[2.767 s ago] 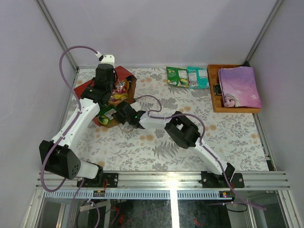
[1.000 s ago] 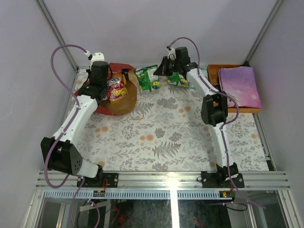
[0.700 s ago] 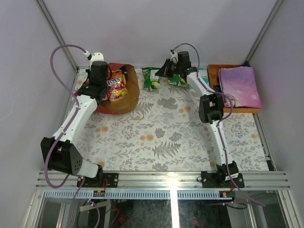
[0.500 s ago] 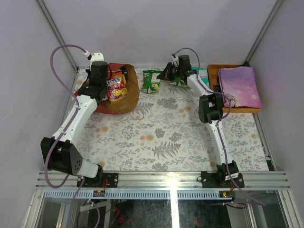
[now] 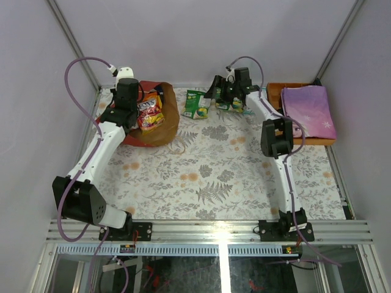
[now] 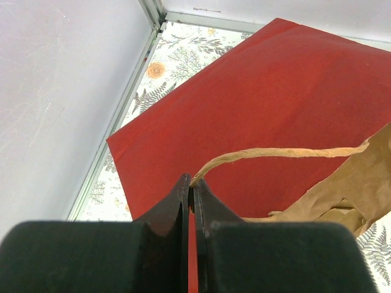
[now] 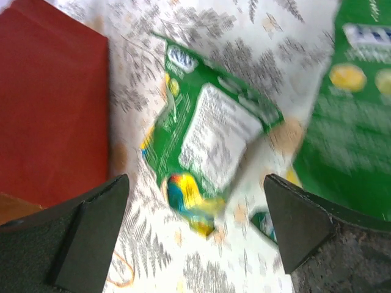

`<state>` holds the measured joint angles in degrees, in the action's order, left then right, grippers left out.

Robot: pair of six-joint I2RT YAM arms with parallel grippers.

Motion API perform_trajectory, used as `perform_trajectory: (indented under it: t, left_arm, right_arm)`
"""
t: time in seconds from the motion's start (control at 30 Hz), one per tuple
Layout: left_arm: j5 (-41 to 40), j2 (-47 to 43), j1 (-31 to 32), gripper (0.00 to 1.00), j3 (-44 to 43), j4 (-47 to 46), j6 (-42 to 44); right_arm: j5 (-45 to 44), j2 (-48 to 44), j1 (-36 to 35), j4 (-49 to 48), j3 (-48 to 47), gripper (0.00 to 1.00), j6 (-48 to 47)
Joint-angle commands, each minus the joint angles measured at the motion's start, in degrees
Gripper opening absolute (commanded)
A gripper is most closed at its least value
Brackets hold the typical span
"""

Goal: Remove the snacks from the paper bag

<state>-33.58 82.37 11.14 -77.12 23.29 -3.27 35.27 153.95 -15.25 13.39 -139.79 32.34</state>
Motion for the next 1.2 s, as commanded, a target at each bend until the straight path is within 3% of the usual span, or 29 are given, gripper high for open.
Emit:
perform_trajectory:
  t: [0.0,0.1,0.17,0.23,0.27,0.47,0.63,0.9,1.17]
  left_arm:
    - [-0.09,0.15,-0.33,0.00,-1.99,-0.13,-1.29]
    - [0.45,-0.16,-0.32,0.00,-1.64,-0.70,-1.36]
    - [0.81,-0.42,-0.33,0.00,-1.45,-1.12,-1.33]
    - [1.06,-0.42,-0.24,0.00,-1.38,-1.35,-1.29]
    - [1.07,-0.32,-0.22,0.00,-1.44,-1.32,-1.29]
    - [1.04,-0.40,-0.15,0.00,-1.29,-1.32,-1.30]
    - [0.62,-1.17,-0.17,0.00,-0.07,-2.06,-0.54]
    - [0.30,-0.38,-0.32,0.00,0.70,-3.06,0.56]
    - [0.10,-0.05,-0.61,0.00,1.01,-3.42,0.92]
  right_arm:
    - [-13.27,-22.23,-0.71,-1.64,11.81,1.00,-10.21]
    - [-26.30,-36.74,-4.43,-14.71,28.13,0.99,-15.86]
    - [-33.27,-46.03,-8.41,-33.08,44.47,1.00,-21.44]
    - [-33.89,-51.34,-10.87,-53.90,58.17,0.99,-23.94]
    - [-32.82,-51.68,-11.05,-58.87,60.75,1.00,-21.40]
    - [-26.00,-39.92,-10.97,-42.87,45.80,0.99,-10.41]
    - [-26.91,-31.80,-10.88,-43.93,44.77,1.00,-2.14]
    - [-25.56,-18.98,-9.46,-28.12,36.13,0.99,11.88]
    - [-25.94,-18.52,-7.78,-24.32,34.74,0.99,13.68]
